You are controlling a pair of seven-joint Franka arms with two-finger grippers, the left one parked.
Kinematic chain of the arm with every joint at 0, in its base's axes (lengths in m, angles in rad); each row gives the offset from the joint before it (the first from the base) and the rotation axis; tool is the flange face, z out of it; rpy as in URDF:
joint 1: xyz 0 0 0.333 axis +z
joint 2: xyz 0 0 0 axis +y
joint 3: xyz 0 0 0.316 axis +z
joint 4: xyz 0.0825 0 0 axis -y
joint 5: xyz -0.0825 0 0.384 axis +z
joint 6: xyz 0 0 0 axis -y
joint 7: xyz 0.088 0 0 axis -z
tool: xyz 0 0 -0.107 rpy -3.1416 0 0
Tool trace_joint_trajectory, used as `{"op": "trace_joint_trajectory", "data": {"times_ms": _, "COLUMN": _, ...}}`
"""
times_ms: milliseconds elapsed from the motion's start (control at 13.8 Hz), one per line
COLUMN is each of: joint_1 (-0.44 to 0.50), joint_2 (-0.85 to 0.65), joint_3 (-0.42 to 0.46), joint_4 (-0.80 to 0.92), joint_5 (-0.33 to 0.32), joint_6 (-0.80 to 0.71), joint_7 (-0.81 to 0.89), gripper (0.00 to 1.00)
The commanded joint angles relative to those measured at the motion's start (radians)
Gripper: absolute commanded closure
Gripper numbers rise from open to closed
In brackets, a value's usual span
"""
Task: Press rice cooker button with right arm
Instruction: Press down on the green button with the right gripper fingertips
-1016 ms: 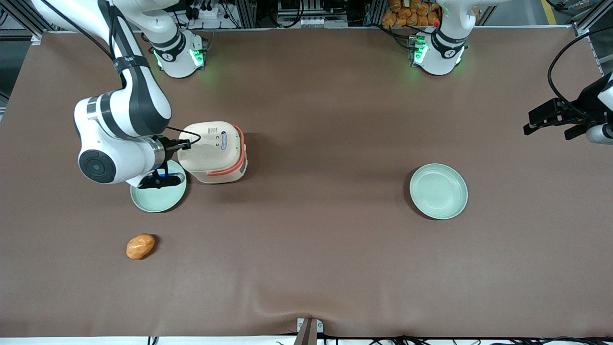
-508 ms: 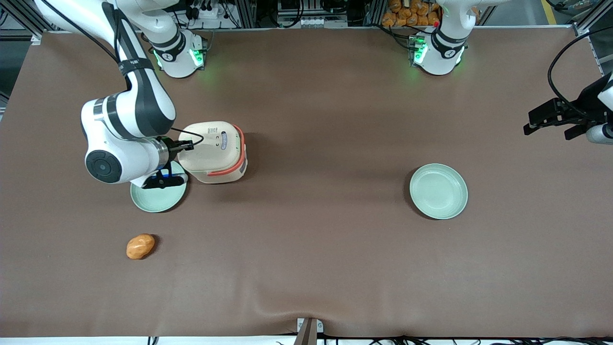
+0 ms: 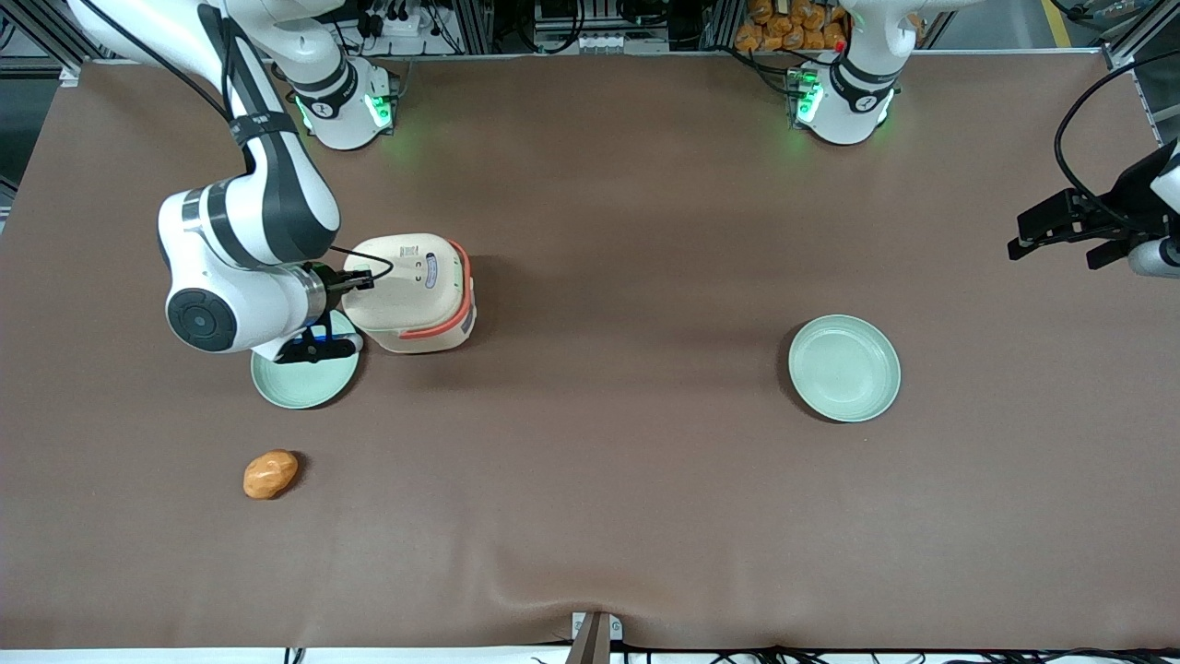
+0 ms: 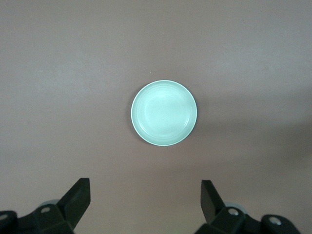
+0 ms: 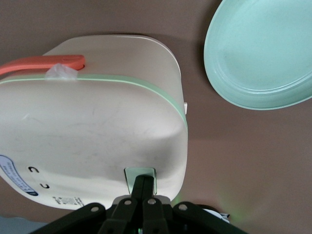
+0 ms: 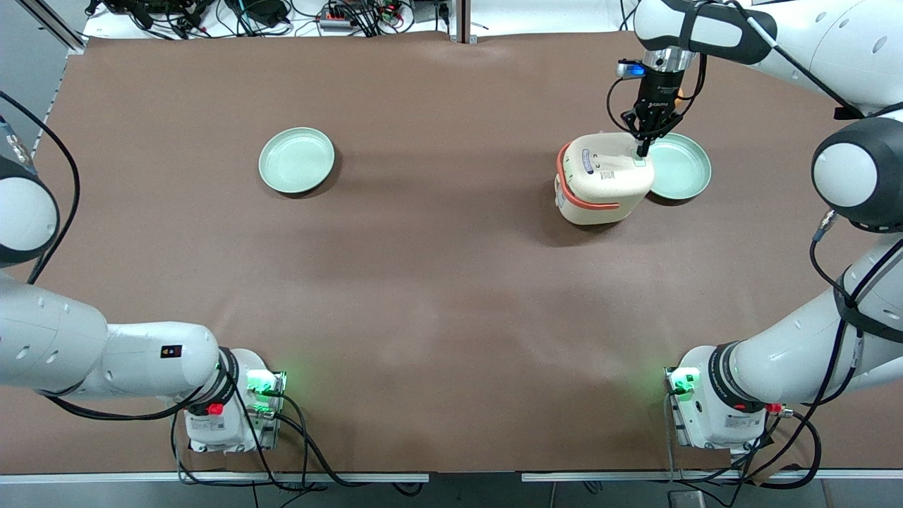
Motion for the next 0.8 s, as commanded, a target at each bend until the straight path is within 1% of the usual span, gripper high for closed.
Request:
{"op": "trace_joint_trajectory", "data": {"times_ms": 0, "joint_1": 0.008, "joint_2": 0.011, "joint_3": 0.001, "joint_4": -0.024, "joint_5": -0.015, "joint_6": 0.044, "joint_7": -0.006, "gripper": 1.00}}
{"op": "trace_joint_trajectory", "data": {"times_ms": 508, "joint_1": 0.008, "joint_2": 0.002, "joint_3": 0.003, "joint_4": -0.024, "joint_5": -0.033, "joint_6": 0.047, "joint_7": -0.006, "gripper": 1.00}}
{"op": "trace_joint_trajectory", "data": {"times_ms": 726, "joint_1": 0.007, "joint_2": -0.012, "joint_3": 0.003, "joint_4": 0.048, "joint_5": -0.032, "joint_6": -0.013, "joint_7": 0.000, "gripper": 1.00}}
